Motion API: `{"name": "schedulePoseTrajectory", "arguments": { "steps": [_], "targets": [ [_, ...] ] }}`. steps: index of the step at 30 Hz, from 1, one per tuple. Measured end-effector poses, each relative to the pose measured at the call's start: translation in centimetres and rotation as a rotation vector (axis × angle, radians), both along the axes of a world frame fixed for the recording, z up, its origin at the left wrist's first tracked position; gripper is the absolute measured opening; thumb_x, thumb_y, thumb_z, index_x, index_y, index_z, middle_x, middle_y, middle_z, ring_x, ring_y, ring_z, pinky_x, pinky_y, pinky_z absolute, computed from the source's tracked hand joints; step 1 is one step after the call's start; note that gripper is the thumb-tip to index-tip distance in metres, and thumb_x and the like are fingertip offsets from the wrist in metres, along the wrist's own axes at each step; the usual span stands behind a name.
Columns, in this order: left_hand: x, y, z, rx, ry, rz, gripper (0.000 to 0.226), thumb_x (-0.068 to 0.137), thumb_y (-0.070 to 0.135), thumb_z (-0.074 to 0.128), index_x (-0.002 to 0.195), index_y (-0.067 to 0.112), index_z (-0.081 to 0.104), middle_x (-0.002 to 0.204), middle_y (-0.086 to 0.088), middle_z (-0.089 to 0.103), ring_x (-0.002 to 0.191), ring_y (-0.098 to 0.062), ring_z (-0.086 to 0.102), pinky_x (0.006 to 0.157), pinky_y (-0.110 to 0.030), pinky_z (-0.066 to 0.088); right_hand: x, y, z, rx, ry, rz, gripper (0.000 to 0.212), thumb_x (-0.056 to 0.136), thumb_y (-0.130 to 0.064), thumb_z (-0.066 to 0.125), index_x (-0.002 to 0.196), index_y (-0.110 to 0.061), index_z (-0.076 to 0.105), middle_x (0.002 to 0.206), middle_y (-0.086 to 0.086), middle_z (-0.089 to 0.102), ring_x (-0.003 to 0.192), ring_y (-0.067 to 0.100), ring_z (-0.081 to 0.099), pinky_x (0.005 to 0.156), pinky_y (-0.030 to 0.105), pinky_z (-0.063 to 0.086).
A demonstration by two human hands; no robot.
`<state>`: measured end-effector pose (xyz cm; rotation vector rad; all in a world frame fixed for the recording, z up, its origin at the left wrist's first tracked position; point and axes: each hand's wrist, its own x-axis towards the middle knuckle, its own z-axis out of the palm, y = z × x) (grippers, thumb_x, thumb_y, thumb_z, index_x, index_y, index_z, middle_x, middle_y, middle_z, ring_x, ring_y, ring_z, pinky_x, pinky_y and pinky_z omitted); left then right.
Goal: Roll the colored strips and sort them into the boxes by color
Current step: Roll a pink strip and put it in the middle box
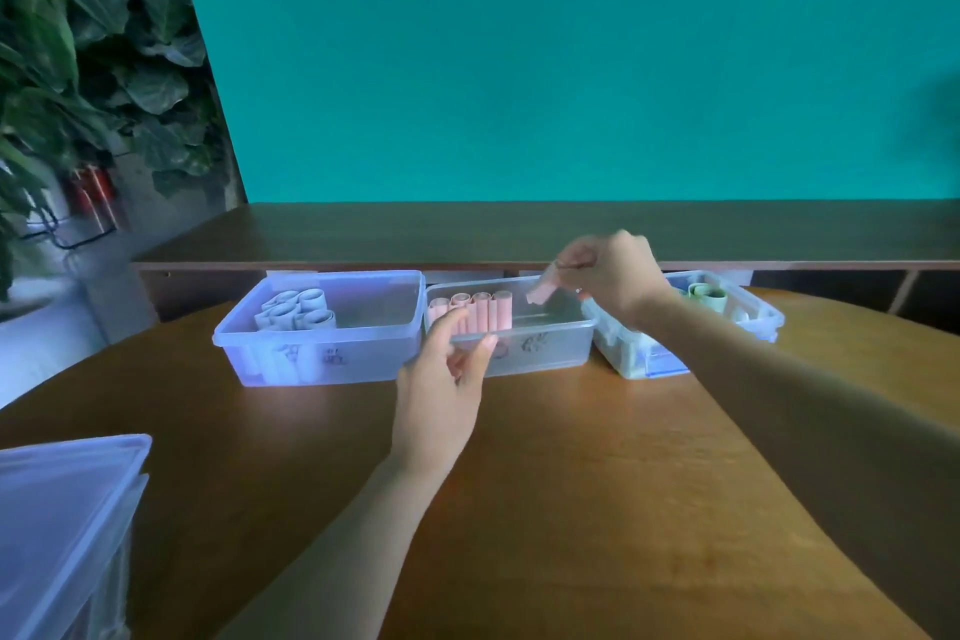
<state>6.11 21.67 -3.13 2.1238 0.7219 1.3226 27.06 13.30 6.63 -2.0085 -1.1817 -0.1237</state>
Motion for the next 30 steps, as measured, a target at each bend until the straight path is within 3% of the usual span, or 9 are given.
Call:
{"name": "schedulePoseTrajectory", "arguments": {
  "steps": [4,7,10,14,18,22,30],
  "targets": [
    [0.2,1.1,-0.6,0.015,0.042,0.039,0.044,0.096,0.046,0.059,0.136,0.028,0.060,0.094,0.016,0.071,0.076,0.001,0.066,0.065,-0.019,0.059,1.4,2.7,-0.7,-0.187,-0.089,0.051,0.015,0.085,-0.016,0.079,0.100,-0.013,0.080,0.098,0.003,0.077,0.093,0.016,0.070,0.089,0.022,0.052],
    [0.4,1.7,-0.8,-0.013,0.070,0.046,0.044,0.097,0.047,0.056,0.133,0.024,0.064,0.096,0.006,0.075,0.075,-0.010,0.070,0.065,-0.027,0.061,1.8,4.6,-1.6,-0.270,-0.105,0.065,0.019,0.087,-0.016,0.078,0.106,-0.014,0.079,0.106,0.004,0.077,0.098,0.019,0.071,0.101,0.033,0.054],
    [0.3,1.9,-0.7,-0.055,0.061,0.030,0.037,0.098,0.043,0.055,0.125,0.021,0.070,0.095,0.003,0.075,0.078,-0.013,0.071,0.066,-0.018,0.058,2.0,5.8,-2.4,-0.343,-0.118,0.046,0.019,0.089,-0.018,0.076,0.108,-0.019,0.079,0.107,0.002,0.077,0.095,0.019,0.072,0.099,0.038,0.056],
    [0.3,1.9,-0.8,-0.085,0.068,0.021,0.025,0.101,0.035,0.057,0.117,0.023,0.072,0.082,0.011,0.068,0.068,-0.001,0.066,0.061,-0.013,0.053,1.9,6.7,-2.9,-0.352,-0.124,0.022,0.021,0.089,-0.019,0.077,0.110,-0.018,0.077,0.106,0.003,0.076,0.095,0.022,0.071,0.095,0.040,0.058],
    [0.3,2.0,-0.8,-0.101,0.073,0.000,0.023,0.101,0.032,0.057,0.118,0.024,0.071,0.088,0.011,0.068,0.073,0.009,0.064,0.055,-0.006,0.048,1.9,7.4,-2.9,-0.341,-0.107,0.028,0.022,0.088,-0.016,0.078,0.110,-0.015,0.074,0.106,0.007,0.074,0.094,0.023,0.070,0.093,0.040,0.058],
    [0.1,1.8,-0.8,-0.111,0.079,-0.017,0.025,0.101,0.033,0.056,0.120,0.025,0.071,0.095,0.010,0.069,0.068,-0.002,0.067,0.053,-0.007,0.048,1.7,7.7,-3.2,-0.314,-0.114,0.046,0.016,0.090,-0.011,0.074,0.107,-0.013,0.076,0.106,0.006,0.073,0.095,0.023,0.069,0.094,0.035,0.056],
    [0.1,1.7,-0.8,-0.141,0.071,-0.046,0.029,0.100,0.033,0.056,0.124,0.022,0.069,0.101,0.008,0.068,0.081,-0.016,0.070,0.054,-0.007,0.049,1.4,7.9,-2.7,-0.324,-0.083,0.077,0.023,0.089,-0.013,0.077,0.111,-0.010,0.077,0.111,0.007,0.074,0.095,0.021,0.069,0.092,0.028,0.055]
  ]
}}
